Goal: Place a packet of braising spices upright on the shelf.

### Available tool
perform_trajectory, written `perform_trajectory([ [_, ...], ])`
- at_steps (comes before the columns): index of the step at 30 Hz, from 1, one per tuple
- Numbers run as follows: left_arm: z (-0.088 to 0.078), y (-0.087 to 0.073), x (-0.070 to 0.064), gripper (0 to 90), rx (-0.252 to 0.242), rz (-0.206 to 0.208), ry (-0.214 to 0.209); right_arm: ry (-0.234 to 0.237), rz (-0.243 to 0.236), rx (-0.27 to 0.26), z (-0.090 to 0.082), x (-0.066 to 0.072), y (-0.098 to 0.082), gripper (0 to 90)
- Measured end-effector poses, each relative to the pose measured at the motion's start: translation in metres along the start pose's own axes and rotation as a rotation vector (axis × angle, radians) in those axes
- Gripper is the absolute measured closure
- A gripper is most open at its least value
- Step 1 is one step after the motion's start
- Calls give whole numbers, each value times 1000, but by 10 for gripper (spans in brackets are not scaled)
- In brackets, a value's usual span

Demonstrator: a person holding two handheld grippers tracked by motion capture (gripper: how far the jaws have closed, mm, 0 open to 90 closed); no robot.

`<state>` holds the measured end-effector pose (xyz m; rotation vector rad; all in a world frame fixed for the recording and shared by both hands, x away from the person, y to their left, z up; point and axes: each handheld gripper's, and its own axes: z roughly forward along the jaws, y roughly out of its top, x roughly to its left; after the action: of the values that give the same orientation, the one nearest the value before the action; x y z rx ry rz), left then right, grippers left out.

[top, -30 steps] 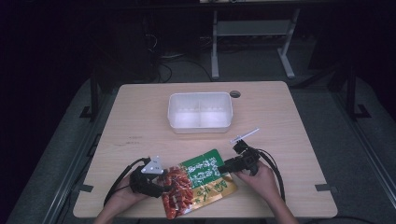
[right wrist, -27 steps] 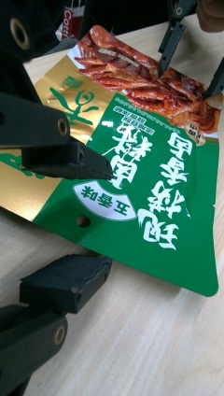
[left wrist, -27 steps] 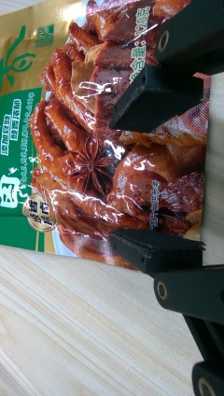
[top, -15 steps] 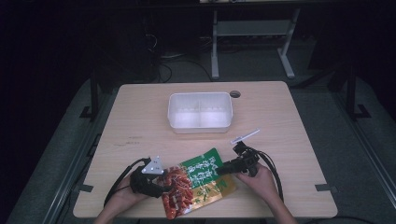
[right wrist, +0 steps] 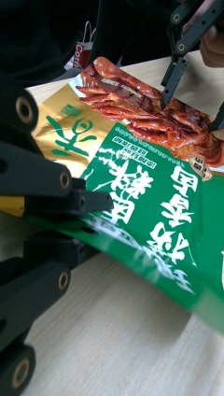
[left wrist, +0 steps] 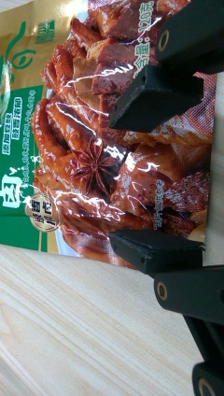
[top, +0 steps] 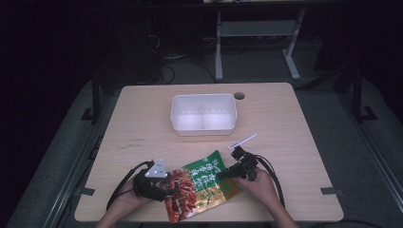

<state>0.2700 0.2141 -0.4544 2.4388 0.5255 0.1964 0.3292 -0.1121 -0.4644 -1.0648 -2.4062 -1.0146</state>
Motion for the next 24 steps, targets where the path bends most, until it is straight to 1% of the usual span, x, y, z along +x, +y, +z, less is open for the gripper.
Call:
perform_trajectory([
  [3,0,0,0,384,2,1,3,10,10,-1,0,-1,0,857],
  [6,-1,0,1,367,3,-5,4,30,22,-20,-2,-1,1,889],
  [9,-3,-1,1,358,3,-6,13,46,32,-35,-5,0,2,892],
  [13,-8,-3,3,352,-20,-24,17,68,51,-36,-8,0,3,895],
  [15,-10,-3,5,349,-29,-30,22,86,67,-48,-11,1,5,895],
  [16,-11,-4,5,348,-34,-32,25,89,63,-51,-12,1,6,895],
  [20,-15,-6,7,332,-46,-43,33,78,43,-46,-18,10,13,896],
  [24,-20,-7,8,320,-80,-50,46,65,16,-48,-27,21,22,896],
])
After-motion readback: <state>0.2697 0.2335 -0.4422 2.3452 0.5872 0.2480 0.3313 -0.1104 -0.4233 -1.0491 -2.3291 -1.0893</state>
